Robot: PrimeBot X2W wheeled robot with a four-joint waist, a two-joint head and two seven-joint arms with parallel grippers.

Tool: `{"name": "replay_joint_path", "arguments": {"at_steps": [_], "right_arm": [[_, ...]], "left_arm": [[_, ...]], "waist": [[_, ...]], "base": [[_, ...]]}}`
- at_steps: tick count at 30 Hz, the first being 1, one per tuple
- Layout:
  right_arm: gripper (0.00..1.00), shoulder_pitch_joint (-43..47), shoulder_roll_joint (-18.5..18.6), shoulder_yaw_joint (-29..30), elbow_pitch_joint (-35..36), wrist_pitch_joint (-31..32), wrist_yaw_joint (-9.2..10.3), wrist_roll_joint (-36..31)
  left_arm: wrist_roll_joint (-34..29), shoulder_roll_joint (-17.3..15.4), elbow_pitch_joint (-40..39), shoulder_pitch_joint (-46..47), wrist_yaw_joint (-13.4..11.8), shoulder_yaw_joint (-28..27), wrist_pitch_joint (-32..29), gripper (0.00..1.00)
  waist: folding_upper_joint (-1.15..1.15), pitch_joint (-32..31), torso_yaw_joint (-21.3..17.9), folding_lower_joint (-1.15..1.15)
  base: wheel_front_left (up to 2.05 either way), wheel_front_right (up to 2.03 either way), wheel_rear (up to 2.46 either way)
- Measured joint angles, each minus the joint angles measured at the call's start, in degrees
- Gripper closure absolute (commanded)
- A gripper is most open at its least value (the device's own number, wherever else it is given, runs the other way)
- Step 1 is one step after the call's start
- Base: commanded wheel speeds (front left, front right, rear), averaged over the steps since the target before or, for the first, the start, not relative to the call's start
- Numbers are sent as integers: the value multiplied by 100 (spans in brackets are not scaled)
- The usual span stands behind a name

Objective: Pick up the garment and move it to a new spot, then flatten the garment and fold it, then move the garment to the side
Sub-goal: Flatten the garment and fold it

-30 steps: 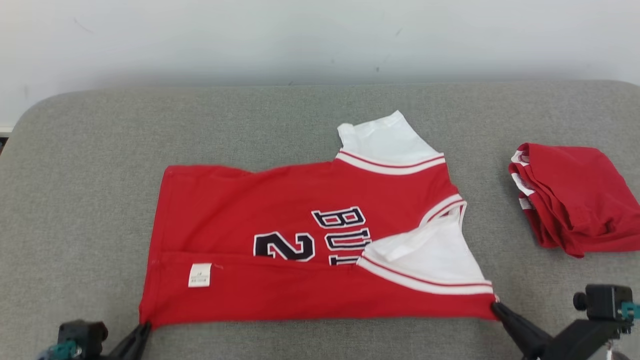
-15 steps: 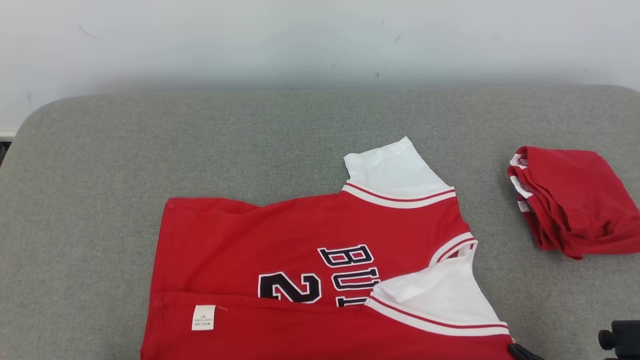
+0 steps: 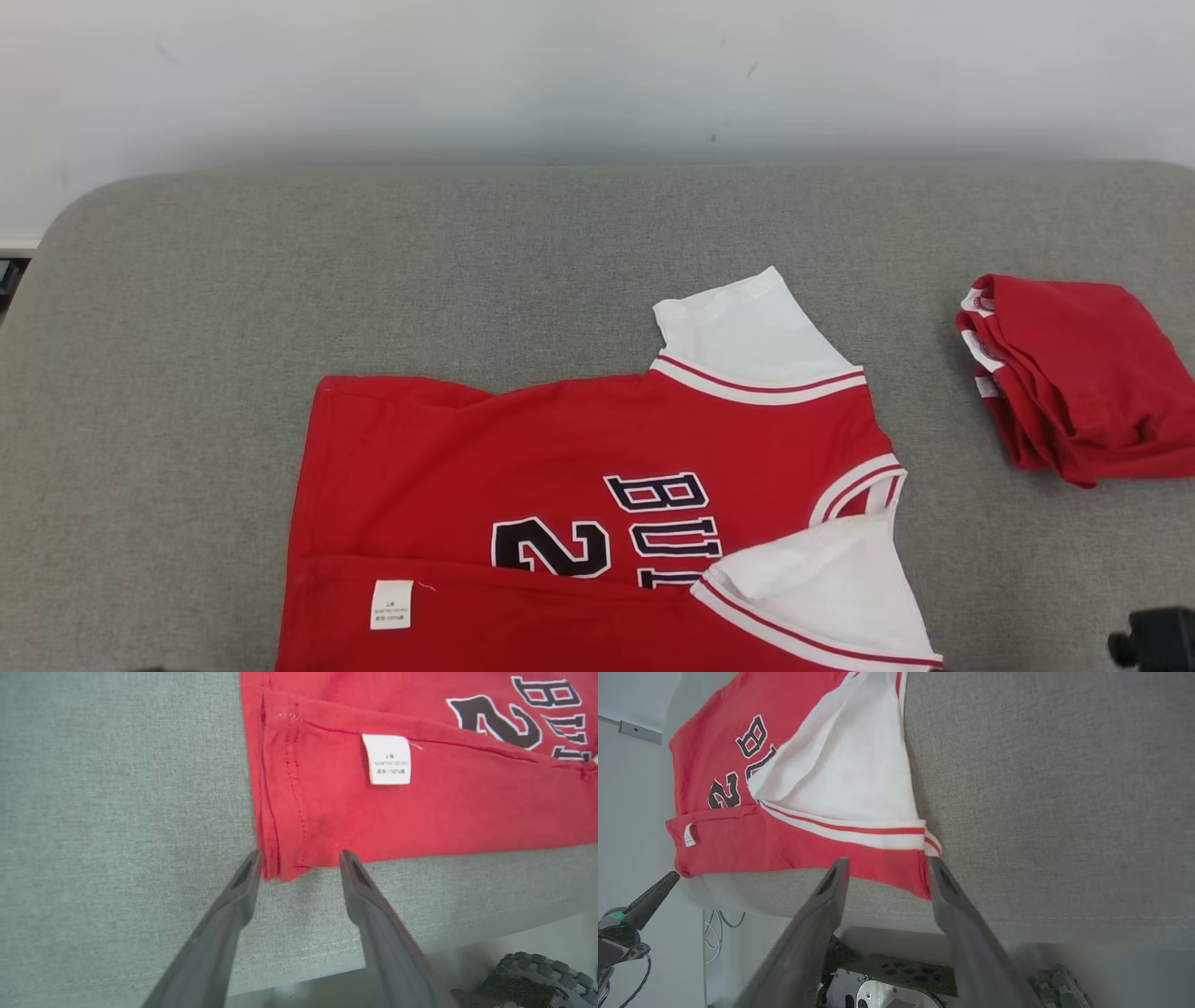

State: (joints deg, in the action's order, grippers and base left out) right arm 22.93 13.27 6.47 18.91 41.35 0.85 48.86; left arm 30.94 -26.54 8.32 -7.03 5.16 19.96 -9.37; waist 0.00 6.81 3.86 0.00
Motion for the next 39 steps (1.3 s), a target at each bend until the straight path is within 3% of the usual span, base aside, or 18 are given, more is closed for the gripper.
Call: {"name": "replay_joint_path", "arguments": {"at_steps": [8,11,15,22,31,39], "right_arm": [[0,-525,-40,293,167,-215,268,-109],[0,-841,-138,412,253,-424,352,-185],[0,-1293,-272,348,330,-661,375,-310],[0,-2260,-537,19,30,-1444,419,-949],[0,-2598,-843,-661,-872,-2390,361,-1764],[0,-2391,-775,-677,-1412,-2936,224,-2051]], "left_arm": [[-158,33,-549,297,-247,-286,316,0],[-231,96,-782,563,-526,-543,601,0],[-245,302,-953,881,-635,-598,794,0],[-527,843,-951,1298,-1099,-615,1050,0],[-784,988,-700,1170,-1170,-633,1090,0],[-873,1045,-489,845,-1180,-613,1020,0]], "waist": [[0,-102,84,0],[0,-173,109,0],[0,-295,137,0],[0,-561,129,0],[0,-855,-104,0],[0,-1068,-346,0]], "base": [[0,0,0],[0,0,0],[0,0,0],[0,0,0],[0,0,0],[0,0,0]]}}
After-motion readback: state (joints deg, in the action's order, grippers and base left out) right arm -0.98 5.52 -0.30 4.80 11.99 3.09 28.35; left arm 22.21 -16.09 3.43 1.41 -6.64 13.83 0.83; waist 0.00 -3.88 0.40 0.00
